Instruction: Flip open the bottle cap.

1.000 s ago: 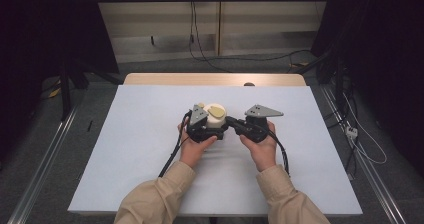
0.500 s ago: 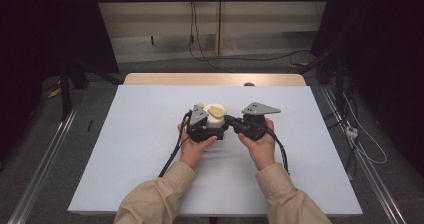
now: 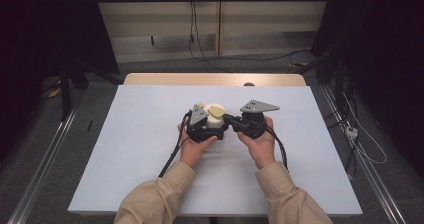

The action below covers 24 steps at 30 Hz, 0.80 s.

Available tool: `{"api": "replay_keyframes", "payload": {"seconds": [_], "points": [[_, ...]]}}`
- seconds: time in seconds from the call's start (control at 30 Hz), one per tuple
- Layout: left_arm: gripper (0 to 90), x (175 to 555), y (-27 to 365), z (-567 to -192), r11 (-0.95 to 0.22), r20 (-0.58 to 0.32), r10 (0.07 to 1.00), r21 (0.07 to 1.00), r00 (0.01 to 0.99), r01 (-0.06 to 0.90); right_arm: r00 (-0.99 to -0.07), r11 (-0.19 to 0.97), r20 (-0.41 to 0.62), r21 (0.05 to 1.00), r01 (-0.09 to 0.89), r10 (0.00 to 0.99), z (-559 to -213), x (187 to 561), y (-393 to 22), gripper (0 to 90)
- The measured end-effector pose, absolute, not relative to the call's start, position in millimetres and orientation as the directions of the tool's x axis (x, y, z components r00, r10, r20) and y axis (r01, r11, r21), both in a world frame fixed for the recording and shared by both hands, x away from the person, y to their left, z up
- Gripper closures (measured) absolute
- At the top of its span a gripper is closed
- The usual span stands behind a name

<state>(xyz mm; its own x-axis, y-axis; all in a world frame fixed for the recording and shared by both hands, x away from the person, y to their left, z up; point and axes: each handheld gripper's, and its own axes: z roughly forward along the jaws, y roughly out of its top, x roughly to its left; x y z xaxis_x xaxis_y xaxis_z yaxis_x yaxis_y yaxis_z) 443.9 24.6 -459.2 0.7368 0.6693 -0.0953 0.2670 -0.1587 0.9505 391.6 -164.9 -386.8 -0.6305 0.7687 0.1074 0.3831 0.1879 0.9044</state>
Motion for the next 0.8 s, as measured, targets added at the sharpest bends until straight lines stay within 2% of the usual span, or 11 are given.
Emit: {"api": "replay_keyframes", "payload": {"seconds": [0.8], "points": [[5.6,443.8,24.5,-459.2,-0.158,-0.095,0.67,0.951,0.736,0.267,-0.627,0.181,0.1,0.912,0.368,0.772,-379.9,394.0,-160.3,90.0]]}}
